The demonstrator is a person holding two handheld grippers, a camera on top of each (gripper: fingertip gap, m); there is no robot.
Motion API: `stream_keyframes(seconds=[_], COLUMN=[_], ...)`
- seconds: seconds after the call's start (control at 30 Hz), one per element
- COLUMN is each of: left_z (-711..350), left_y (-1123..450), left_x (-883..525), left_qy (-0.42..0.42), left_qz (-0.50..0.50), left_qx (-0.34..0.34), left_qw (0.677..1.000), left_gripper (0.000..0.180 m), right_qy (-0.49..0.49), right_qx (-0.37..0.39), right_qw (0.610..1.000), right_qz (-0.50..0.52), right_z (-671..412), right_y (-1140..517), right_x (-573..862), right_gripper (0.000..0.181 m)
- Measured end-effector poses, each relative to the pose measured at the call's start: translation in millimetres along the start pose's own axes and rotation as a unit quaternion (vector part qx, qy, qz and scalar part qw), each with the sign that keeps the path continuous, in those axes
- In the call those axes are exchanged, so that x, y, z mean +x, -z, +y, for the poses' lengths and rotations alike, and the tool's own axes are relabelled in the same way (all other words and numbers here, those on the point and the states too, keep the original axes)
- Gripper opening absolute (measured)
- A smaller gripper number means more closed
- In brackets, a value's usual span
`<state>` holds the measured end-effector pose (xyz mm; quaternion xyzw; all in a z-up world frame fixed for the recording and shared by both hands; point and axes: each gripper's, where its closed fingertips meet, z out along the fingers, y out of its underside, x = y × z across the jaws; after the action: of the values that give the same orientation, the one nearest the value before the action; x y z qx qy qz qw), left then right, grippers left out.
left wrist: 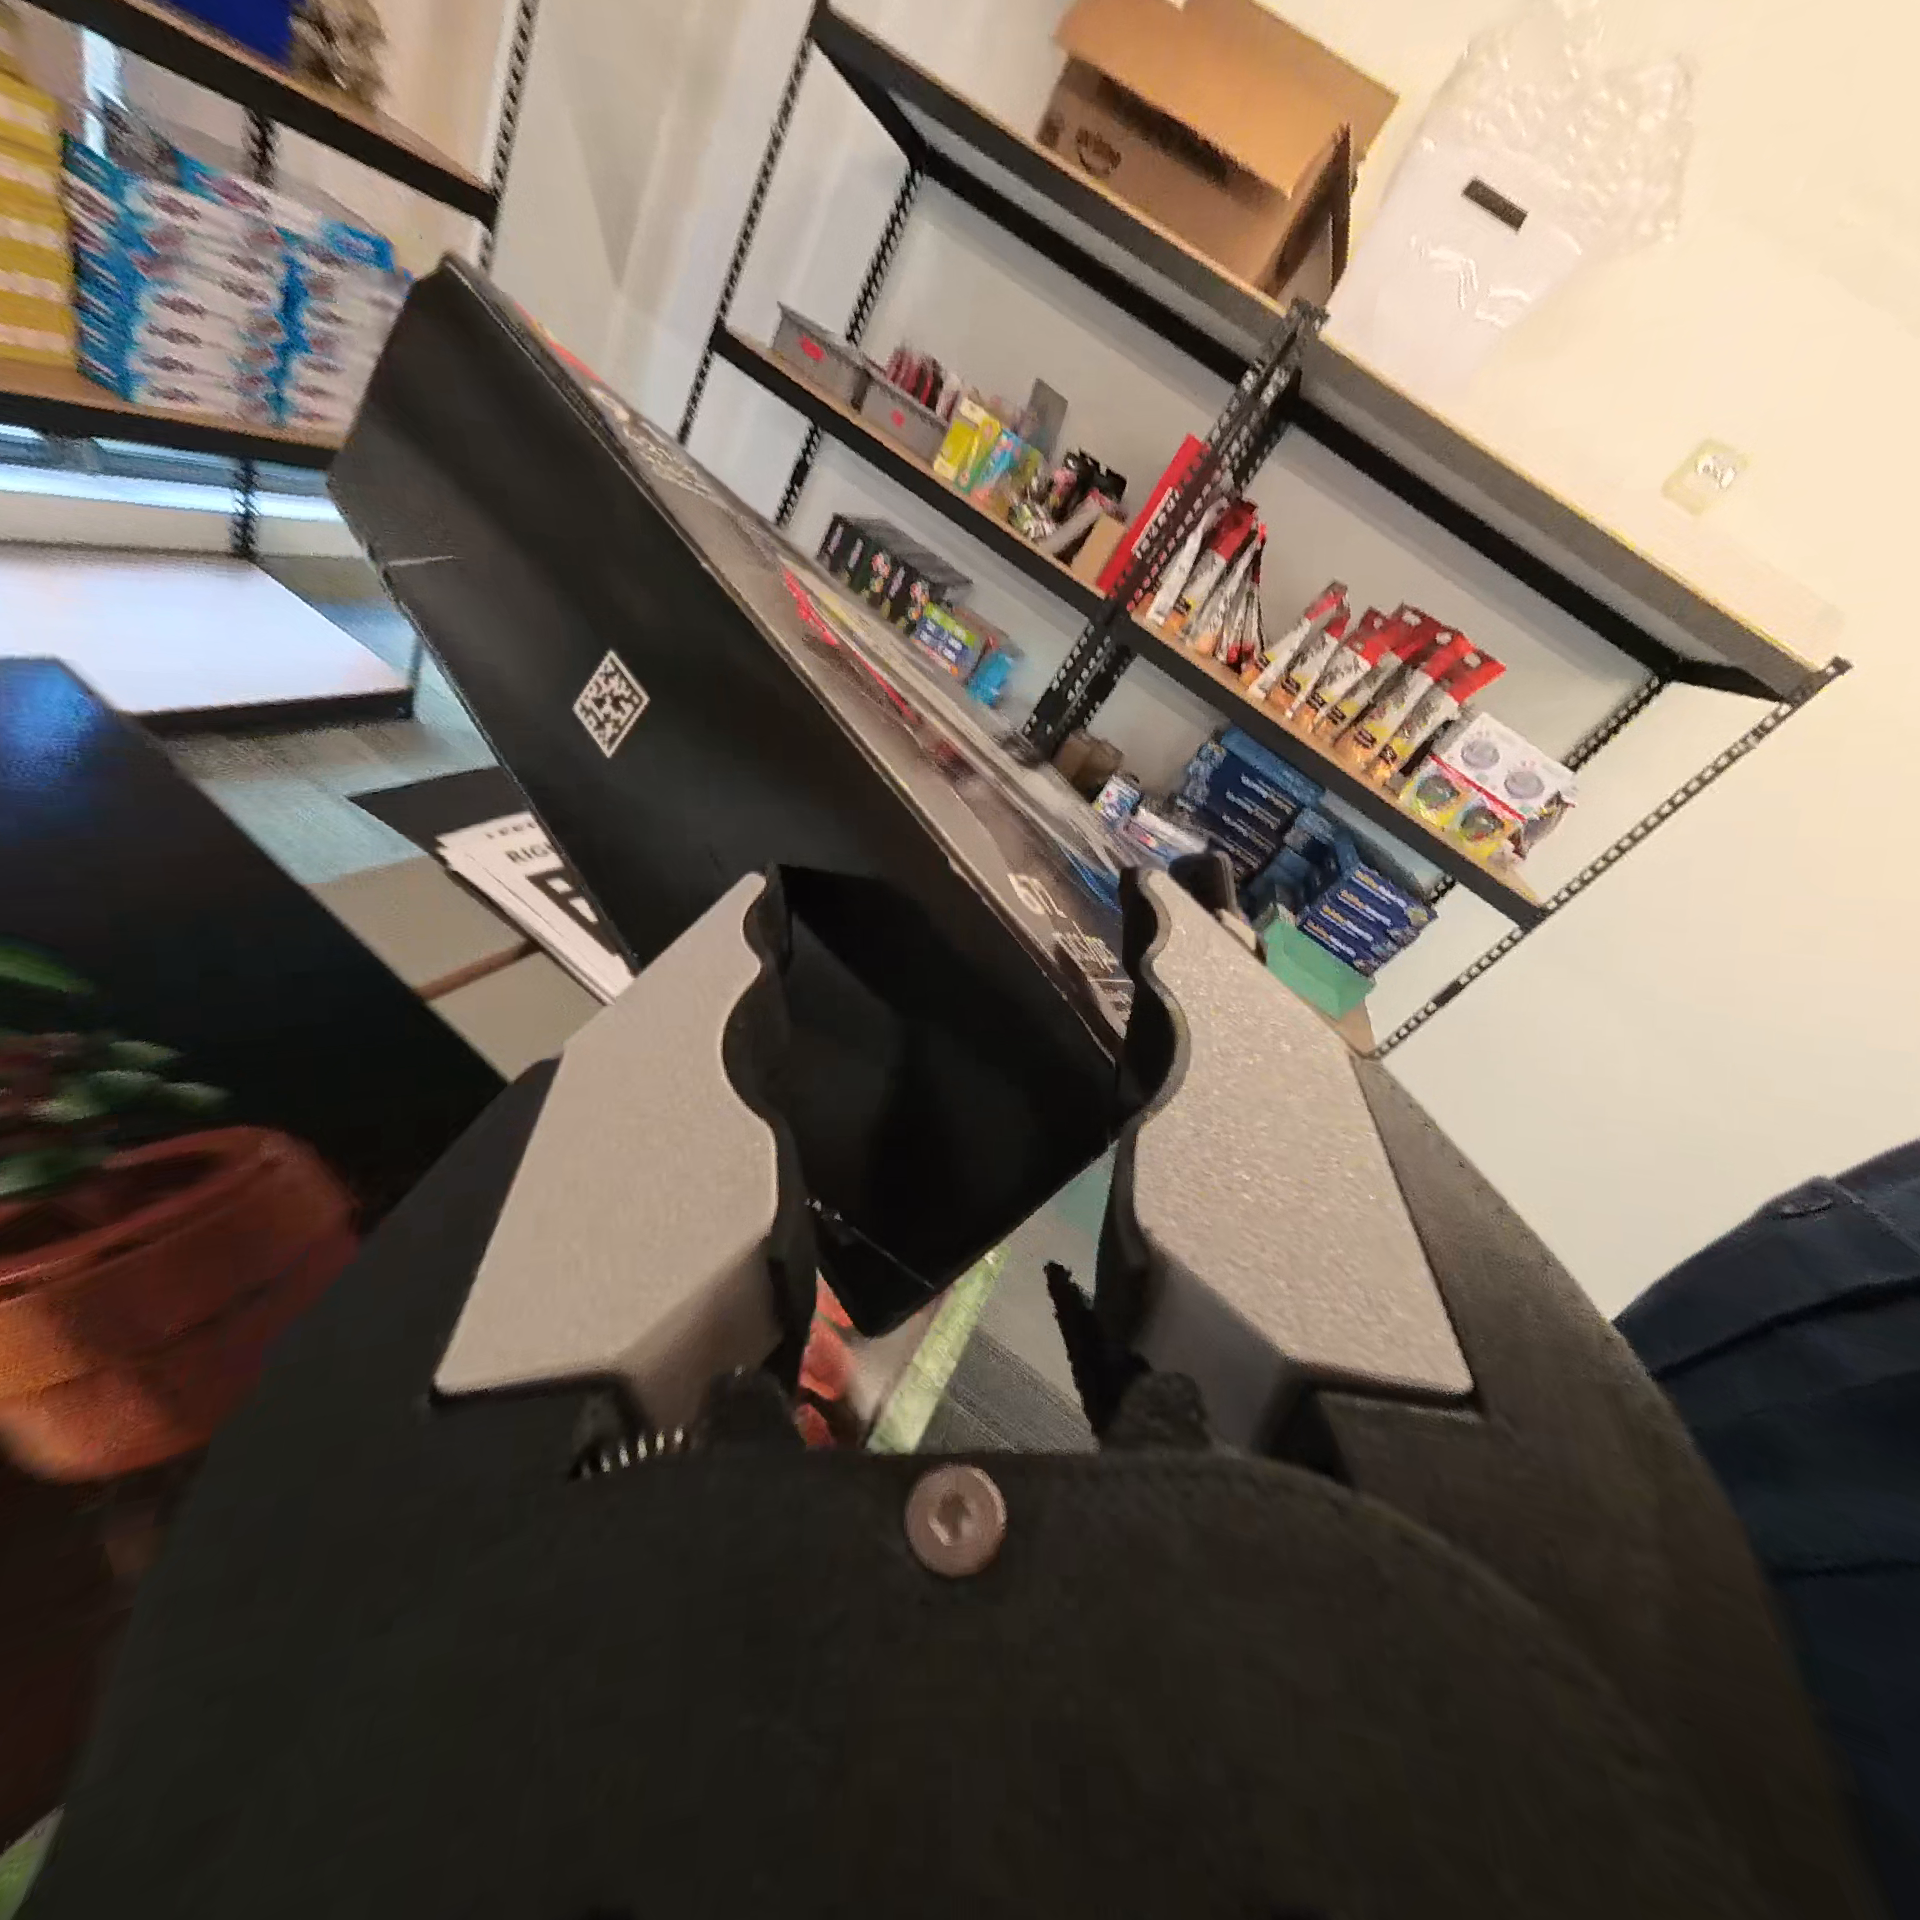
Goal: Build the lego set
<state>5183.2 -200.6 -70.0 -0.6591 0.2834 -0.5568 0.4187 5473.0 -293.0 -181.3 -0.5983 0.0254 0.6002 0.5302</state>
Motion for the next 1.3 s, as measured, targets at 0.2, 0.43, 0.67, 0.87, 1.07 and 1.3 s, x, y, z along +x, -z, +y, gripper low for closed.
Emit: stream_keyframes(seconds=[0.2, 0.43, 0.67, 0.87, 1.07, 1.3], left_z=[43, 111, 187, 230, 284, 400], left_y=[-50, -93, -100, -95, -90, -58], left_x=[34, 33, -6, -22, -37, -88], left_qy=[0.028, 0.048, 0.083, 0.092, 0.127, 0.203], left_qz=[0.061, 0.054, 0.003, -0.027, -0.063, -0.127], left_qx=[-0.026, -0.084, -0.112, -0.147, -0.166, -0.265], left_qw=[0.997, 0.994, 0.990, 0.985, 0.976, 0.934], left_gripper=[0.050, 0.052, 0.050, 0.051, 0.058, 0.073], right_qy=[-0.002, -0.025, -0.072, -0.109, -0.128, -0.142], right_qx=[0.037, 0.038, 0.004, -0.002, -0.026, -0.142], right_qw=[0.999, 0.998, 0.994, 0.992, 0.989, 0.966], right_qz=[-0.001, 0.034, 0.077, 0.071, 0.074, 0.164], right_z=[-1, 9, 42, 57, 64, 107], right_y=[84, 151, 177, 186, 190, 168], right_x=[6, 30, 73, 106, 136, 192], right_gripper=[0.115, 0.115, 0.115, 0.115, 0.114, 0.114])
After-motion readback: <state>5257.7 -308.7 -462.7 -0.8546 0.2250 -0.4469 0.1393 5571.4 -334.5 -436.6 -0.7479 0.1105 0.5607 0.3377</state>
